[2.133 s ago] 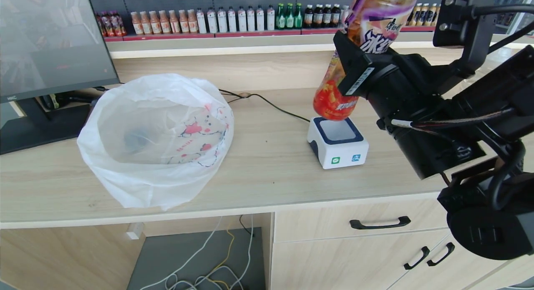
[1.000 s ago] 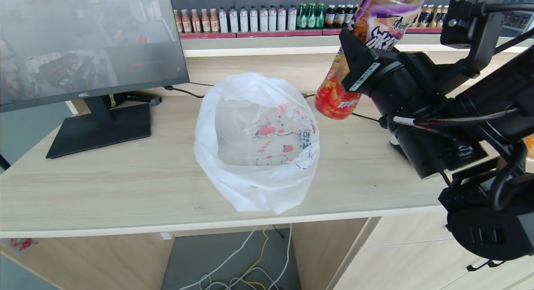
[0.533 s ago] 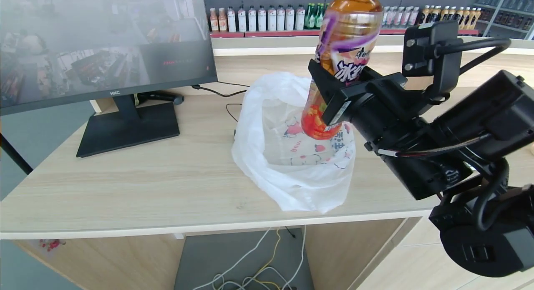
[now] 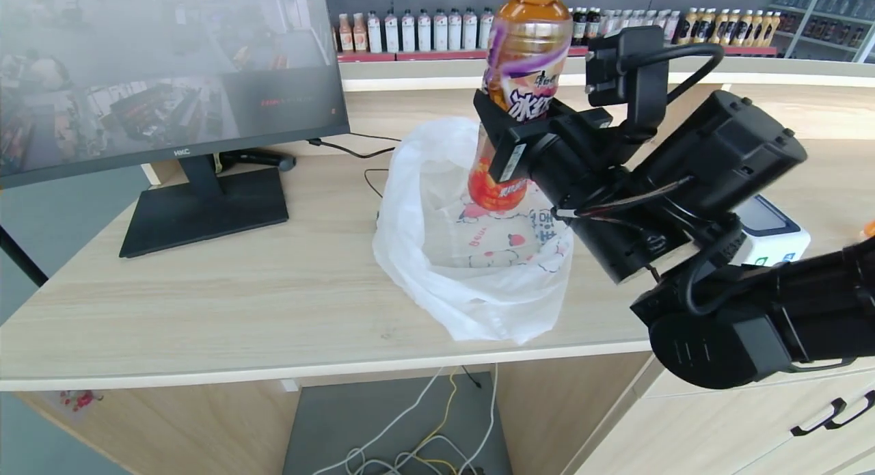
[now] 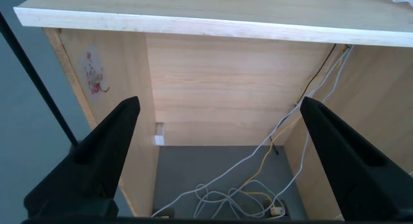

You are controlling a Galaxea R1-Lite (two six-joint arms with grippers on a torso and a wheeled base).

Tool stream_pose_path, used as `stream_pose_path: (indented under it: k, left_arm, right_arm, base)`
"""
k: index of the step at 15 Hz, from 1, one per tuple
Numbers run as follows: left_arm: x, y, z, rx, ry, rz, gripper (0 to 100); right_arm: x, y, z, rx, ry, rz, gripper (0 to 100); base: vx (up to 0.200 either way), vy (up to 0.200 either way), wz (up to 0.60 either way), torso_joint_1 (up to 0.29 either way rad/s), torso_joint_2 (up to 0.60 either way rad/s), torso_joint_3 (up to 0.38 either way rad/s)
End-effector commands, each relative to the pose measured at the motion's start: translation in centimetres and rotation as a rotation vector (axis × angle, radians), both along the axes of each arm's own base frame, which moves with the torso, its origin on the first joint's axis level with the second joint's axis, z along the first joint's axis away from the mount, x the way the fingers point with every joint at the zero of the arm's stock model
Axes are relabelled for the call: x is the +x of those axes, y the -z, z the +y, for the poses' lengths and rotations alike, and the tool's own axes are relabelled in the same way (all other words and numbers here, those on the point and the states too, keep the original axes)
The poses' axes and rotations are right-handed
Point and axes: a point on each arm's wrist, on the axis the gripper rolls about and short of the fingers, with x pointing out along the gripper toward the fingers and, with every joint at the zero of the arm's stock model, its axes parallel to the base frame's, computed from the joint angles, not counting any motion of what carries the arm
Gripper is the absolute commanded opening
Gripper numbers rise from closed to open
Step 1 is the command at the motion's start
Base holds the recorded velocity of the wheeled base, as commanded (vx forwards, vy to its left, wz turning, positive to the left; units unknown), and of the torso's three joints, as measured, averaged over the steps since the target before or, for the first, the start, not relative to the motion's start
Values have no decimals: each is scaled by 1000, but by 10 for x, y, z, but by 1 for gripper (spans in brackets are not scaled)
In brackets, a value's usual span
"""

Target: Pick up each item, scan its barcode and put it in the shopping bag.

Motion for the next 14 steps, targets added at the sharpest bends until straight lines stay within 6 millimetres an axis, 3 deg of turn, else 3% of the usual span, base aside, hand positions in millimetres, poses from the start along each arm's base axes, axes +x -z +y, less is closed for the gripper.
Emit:
stream_pose_path:
  k: [1,11,14]
  left_arm:
    - [0,0,0,-1,0,0,100]
    - [0,0,0,-1,0,0,100]
    - [0,0,0,-1,0,0,100]
  right_arm:
    - [18,5,6,-6,18,15,0]
    - [46,20,10,-37,54,101,0]
    - [65,24,14,-18,65,100,0]
  base:
    - [0,0,0,0,0,0]
    - [0,0,0,0,0,0]
    - [0,0,0,0,0,0]
